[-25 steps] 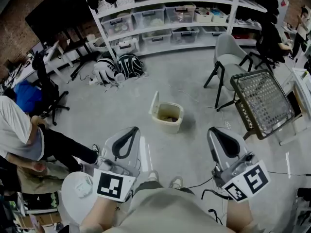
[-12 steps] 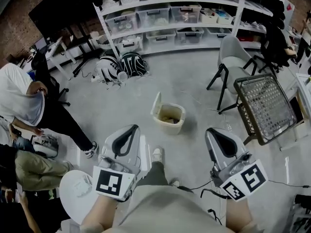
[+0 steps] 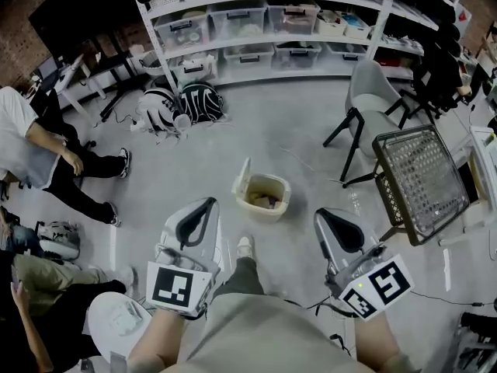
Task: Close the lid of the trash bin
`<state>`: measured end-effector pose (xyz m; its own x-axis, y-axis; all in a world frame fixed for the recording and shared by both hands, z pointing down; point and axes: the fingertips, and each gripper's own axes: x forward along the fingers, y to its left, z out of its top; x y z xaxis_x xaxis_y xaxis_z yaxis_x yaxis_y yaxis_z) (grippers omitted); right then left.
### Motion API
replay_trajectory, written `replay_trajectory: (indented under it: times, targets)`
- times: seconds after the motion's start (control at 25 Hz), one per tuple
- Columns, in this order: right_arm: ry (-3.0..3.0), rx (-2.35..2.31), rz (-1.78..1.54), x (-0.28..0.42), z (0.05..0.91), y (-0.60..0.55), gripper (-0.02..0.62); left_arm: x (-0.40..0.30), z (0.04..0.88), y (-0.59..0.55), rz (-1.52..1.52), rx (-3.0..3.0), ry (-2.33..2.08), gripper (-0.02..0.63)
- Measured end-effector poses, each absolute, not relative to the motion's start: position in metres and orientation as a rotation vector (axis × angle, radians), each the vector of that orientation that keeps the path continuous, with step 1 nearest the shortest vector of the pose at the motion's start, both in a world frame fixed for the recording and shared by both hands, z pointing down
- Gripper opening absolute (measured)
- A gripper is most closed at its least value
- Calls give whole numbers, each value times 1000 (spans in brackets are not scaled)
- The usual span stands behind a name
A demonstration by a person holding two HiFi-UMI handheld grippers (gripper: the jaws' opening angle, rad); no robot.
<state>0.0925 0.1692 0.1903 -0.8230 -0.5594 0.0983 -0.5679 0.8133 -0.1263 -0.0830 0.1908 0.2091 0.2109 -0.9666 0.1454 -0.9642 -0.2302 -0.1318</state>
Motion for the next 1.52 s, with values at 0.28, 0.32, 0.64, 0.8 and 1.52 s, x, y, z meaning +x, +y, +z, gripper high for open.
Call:
replay_trajectory:
  times: [0.28, 0.32, 0.64, 0.8, 1.52]
  targets:
    - [-2859, 882, 307, 31, 217, 98, 3, -137, 240, 117, -390, -2511, 1959, 2]
    - [-2849, 883, 315, 23, 219, 86, 3, -144, 242, 105, -394, -2525, 1966, 2]
    - [-2755, 935, 370, -34, 244, 0, 3, -197, 273, 17, -510, -2613, 1845, 2]
    - [-2709, 997, 402, -45, 258, -33, 3, -215, 295, -15, -546, -2688, 1810, 2]
    - [-2560, 1033, 642, -24, 379, -105, 3, -226, 425, -77, -705, -2824, 1993, 2]
